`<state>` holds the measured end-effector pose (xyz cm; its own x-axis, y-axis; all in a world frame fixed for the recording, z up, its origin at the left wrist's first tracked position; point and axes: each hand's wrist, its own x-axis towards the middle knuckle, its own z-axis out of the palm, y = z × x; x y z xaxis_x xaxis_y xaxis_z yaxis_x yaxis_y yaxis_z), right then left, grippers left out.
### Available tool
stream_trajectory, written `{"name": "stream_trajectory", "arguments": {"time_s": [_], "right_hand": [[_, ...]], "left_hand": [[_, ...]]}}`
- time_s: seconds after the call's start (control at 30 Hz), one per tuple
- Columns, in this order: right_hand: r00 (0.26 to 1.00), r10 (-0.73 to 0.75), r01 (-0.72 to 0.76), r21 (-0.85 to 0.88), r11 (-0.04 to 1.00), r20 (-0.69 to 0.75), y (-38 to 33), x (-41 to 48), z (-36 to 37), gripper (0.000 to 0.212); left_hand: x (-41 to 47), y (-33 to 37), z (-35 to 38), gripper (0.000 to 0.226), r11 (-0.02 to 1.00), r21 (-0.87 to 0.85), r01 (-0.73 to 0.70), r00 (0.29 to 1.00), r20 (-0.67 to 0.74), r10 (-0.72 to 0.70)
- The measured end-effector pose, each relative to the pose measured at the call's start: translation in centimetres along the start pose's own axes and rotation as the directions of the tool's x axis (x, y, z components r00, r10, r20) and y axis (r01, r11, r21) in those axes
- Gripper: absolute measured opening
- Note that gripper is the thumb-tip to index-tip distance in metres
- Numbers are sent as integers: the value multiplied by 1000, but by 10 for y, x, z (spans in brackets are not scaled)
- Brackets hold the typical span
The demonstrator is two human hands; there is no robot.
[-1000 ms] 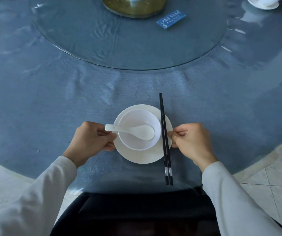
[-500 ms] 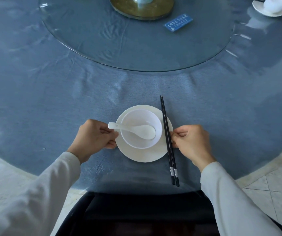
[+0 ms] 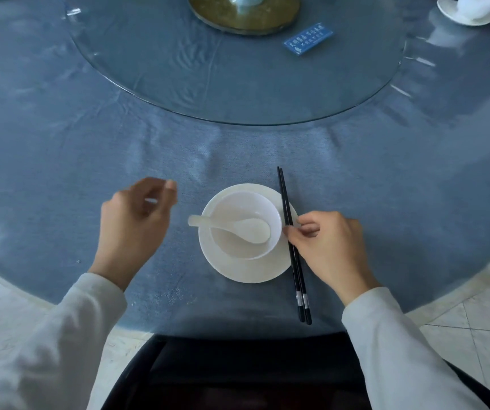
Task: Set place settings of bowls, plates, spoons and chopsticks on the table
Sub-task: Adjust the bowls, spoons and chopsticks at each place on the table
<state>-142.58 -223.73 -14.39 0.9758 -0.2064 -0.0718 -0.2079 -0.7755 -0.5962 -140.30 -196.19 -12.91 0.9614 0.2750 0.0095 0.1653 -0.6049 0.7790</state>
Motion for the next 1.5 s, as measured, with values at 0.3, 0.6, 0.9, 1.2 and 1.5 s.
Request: {"name": "stream_trajectory", "arguments": {"time_s": [0.3,0.6,0.9,1.2,1.5], "right_hand": [[999,27,-24,-136,990,23,-6,-1,8,28],[996,87,-86,-47,995,31,-14,-4,12,42],[998,45,-43,-51,998,40,-16,-6,15,40],[999,26,-25,-39,999,34,-16,-7,15,29],[997,45,-43,-40,998,55,-20,-9,12,37]], "left_hand": [[-12,47,30,118,860,209,-465,763,587,271],[-16,37,40,127,857,186,-480,745,602,287],[-18,37,39,124,860,186,-475,755,588,290],[-18,38,38,123,856,186,-482,755,584,298],[-18,36,39,123,842,192,-504,746,588,313]]}}
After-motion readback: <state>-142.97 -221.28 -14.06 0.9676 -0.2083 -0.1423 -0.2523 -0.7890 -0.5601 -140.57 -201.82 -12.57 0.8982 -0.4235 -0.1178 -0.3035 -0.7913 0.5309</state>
